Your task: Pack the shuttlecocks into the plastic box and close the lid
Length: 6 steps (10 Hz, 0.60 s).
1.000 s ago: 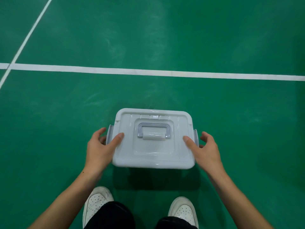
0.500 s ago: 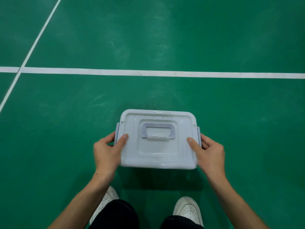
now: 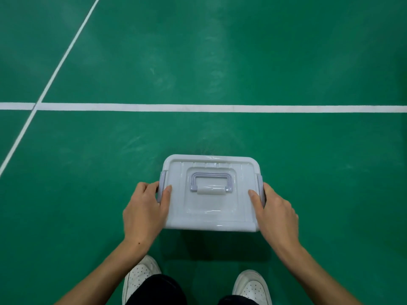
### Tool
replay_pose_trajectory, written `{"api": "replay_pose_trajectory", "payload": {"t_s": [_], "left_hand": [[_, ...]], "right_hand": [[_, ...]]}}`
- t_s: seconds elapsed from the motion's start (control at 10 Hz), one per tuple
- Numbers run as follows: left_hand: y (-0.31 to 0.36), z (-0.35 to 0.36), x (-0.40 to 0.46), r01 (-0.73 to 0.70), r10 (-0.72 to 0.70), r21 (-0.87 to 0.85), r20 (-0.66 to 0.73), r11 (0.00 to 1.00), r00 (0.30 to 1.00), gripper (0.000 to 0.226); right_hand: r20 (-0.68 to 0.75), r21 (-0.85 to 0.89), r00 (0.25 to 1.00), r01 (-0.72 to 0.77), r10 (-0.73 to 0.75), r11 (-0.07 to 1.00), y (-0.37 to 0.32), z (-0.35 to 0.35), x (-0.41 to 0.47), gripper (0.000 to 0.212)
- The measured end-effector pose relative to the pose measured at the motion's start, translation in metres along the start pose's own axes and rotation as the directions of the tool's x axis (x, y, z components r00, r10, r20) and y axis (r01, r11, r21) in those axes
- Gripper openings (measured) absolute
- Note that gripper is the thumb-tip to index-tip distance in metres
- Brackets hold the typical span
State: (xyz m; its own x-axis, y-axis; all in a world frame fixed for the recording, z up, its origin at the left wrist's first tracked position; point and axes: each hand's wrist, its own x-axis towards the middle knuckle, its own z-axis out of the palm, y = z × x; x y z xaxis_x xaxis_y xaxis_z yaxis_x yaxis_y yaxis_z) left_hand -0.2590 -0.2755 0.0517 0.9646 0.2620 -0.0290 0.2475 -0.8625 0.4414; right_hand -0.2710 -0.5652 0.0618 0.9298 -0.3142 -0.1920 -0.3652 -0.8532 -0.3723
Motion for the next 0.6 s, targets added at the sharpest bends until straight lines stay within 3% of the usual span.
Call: {"api": "replay_pose_trajectory", "payload": {"t_s": [0.2, 0.4, 0.6], "left_hand": [[-0.018, -0.013, 0.044, -0.152, 0.121, 0.157, 0.194, 0.976, 0.974, 0.051], [-0.012, -0.021, 0.106, -0.225, 0.173, 0.173, 0.273, 0.959, 0.946, 0.076], [0.041, -0.081, 0.161, -0.241, 0.191, 0.162, 0.277, 0.957, 0.942, 0.084]], "right_hand": [[0.052, -0.017, 0.996, 0.071, -0.07, 0.997, 0.004, -0.013, 0.035, 0.044], [0.113, -0.039, 0.99, 0.09, -0.085, 0.995, -0.02, -0.018, 0.077, 0.062], [0.203, -0.112, 0.965, 0.194, -0.169, 0.975, -0.073, -0.067, 0.119, 0.077]]}}
